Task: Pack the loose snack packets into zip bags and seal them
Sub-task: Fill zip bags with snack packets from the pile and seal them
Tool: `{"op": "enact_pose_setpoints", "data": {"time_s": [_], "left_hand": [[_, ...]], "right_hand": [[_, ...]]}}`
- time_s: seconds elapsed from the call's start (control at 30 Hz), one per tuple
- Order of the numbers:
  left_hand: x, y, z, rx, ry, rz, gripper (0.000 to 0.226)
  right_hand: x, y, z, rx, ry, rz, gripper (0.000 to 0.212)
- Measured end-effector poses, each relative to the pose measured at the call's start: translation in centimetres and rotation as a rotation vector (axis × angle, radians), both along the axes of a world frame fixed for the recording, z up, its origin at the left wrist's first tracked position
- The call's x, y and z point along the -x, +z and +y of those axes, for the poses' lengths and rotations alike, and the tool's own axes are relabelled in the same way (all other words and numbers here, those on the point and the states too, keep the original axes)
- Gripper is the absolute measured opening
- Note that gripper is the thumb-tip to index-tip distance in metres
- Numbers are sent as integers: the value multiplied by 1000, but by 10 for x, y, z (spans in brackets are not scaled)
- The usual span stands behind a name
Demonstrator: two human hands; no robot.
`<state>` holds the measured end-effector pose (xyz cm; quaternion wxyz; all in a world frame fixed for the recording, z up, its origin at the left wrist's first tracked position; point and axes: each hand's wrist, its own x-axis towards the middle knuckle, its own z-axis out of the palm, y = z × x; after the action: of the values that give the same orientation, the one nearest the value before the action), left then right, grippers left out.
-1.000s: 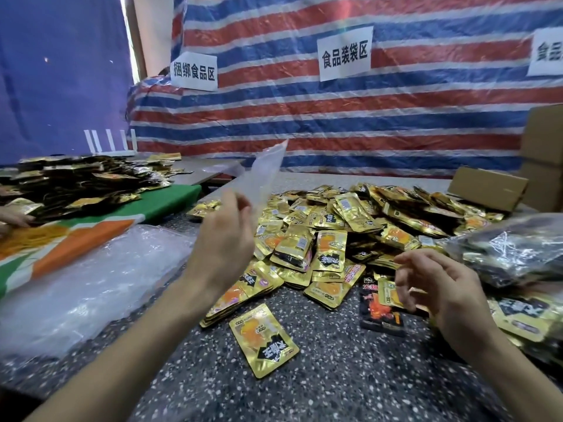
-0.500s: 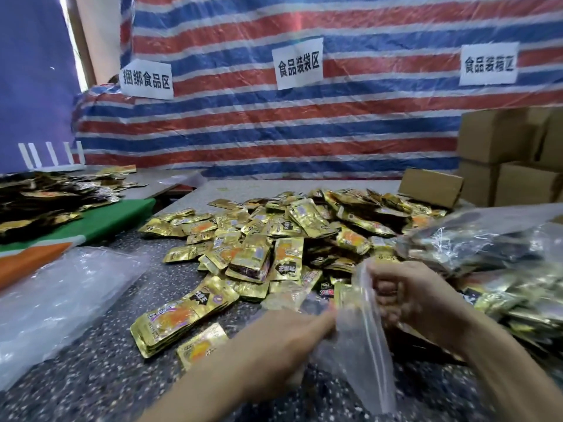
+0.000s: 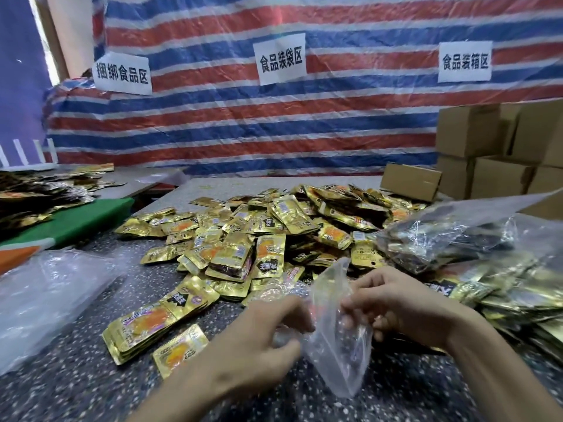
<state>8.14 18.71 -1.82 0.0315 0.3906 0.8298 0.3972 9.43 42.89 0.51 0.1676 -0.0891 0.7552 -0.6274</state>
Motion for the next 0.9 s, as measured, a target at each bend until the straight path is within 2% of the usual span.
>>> {"op": "enact_pose_setpoints", "data": {"time_s": [0.03,0.13,0.17,0.27,0.37,0.43,0.5,0.6,0.67,0.73,0.83,0.9], "left_hand": [[-4,4,2,-79,42,-72,18],[-15,14,11,-188,125,-243,63],[-19,18,16,-167,136,-240,67],[-21,30,22,-154,237,-174,27],[-10,51,10,-342,361,-196,28],[-4,68,2,-417,372,-209,25],[0,75,0,-406,310,-230,27],[7,77,-5,-344,157,-335,29],[16,74,-16,-325,145,-378,43],[31,66,-32,-217,283,-316,59],[60,40,-61,204,606,-115,66],[73,23,-78,488,750,-57,70]], "right_hand": [[1,-1,0,21,-18,11,26],[2,-2,-5,32,-48,70,60],[2,-2,-7,31,-40,89,58],[1,0,-8,60,-73,108,29],[5,1,-3,143,-248,109,20],[5,3,-1,190,-323,127,23],[4,3,-3,242,-305,148,26],[3,3,-4,361,-234,180,49],[4,3,-2,429,-208,220,63],[5,6,-2,420,-200,269,57],[12,10,-4,364,-279,288,36],[13,10,-5,379,-331,265,29]]}}
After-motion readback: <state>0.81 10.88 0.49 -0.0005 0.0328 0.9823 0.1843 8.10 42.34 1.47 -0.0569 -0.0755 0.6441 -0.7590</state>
